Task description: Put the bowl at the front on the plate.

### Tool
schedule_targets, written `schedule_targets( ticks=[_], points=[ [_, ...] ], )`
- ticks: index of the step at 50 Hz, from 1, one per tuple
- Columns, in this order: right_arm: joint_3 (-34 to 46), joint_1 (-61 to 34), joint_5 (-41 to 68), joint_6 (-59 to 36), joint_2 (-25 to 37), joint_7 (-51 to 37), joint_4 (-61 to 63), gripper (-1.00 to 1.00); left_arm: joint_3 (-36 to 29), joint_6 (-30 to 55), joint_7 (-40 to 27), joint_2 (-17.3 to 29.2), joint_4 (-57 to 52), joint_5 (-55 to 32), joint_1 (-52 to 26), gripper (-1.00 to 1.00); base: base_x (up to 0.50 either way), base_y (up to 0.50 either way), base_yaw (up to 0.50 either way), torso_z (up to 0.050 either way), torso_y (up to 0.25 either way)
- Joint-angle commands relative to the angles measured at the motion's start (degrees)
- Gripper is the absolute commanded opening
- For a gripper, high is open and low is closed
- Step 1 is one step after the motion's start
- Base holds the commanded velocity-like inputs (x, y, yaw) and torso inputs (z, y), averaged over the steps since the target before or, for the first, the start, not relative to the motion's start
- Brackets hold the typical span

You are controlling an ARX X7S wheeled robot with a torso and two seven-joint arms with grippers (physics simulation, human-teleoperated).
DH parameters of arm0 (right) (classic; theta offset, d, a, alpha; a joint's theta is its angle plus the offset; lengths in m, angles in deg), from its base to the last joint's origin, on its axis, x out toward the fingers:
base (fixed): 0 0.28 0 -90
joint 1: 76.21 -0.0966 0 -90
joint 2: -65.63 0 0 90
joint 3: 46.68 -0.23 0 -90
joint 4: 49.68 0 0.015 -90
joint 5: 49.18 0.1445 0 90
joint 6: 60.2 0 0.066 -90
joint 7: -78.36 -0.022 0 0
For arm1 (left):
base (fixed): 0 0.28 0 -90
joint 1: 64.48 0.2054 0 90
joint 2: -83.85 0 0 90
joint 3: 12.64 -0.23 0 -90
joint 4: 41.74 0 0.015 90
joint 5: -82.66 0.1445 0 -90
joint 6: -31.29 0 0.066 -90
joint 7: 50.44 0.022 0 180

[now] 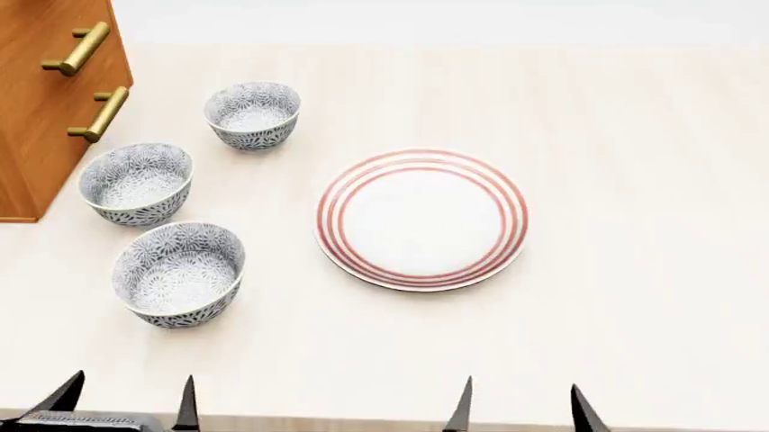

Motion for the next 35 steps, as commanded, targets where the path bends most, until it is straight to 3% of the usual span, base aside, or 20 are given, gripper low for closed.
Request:
schedule_targets(
  ticks=[1,14,22,24,30,31,32,35],
  points=[
    [0.15,-2.82,2.93,-14.38,3.40,-2.07,13.57,1.00,-0.59,16.09,-0.86,0.39,-12.16,-3.18,-5.44,1.00,0.00,0.00,0.00,0.000,0.000],
    [-2.63,-14.67,7.48,-39.52,8.17,-4.61,31.66,1.00,-2.17,36.75,-2.23,0.80,-22.68,-5.44,-19.51,1.00,0.00,0.00,0.00,0.000,0.000],
    [-3.86,-23.63,10.62,-49.55,9.75,-4.30,35.38,1.00,-2.24,46.14,-2.94,-0.05,-26.03,-7.83,-27.71,1.00,0.00,0.00,0.00,0.000,0.000],
    [-3.96,-31.11,12.58,-55.43,10.73,-3.37,36.49,1.00,-1.20,51.78,-3.54,-1.92,-26.85,-9.38,-33.10,1.00,0.00,0.00,0.00,0.000,0.000],
    [-3.42,-37.73,14.16,-59.44,11.26,-2.48,35.33,1.00,0.45,57.21,-5.94,-2.68,-27.24,-13.95,-39.29,1.00,0.00,0.00,0.00,0.000,0.000],
    [-2.33,-46.33,17.37,-68.04,12.06,-0.65,34.26,1.00,5.42,65.81,-12.79,-3.14,-26.54,-22.55,-47.88,1.00,0.00,0.00,0.00,0.000,0.000],
    [-2.48,-54.92,17.69,-73.74,11.91,-0.82,34.49,1.00,5.88,69.99,-14.94,-3.06,-26.47,-29.38,-56.48,1.00,0.00,0.00,0.00,0.000,0.000],
    [-2.58,-57.94,18.15,-74.07,11.92,-1.00,34.54,1.00,6.40,70.31,-17.13,-2.77,-26.25,-32.37,-57.84,1.00,0.00,0.00,0.00,0.000,0.000]
  ],
)
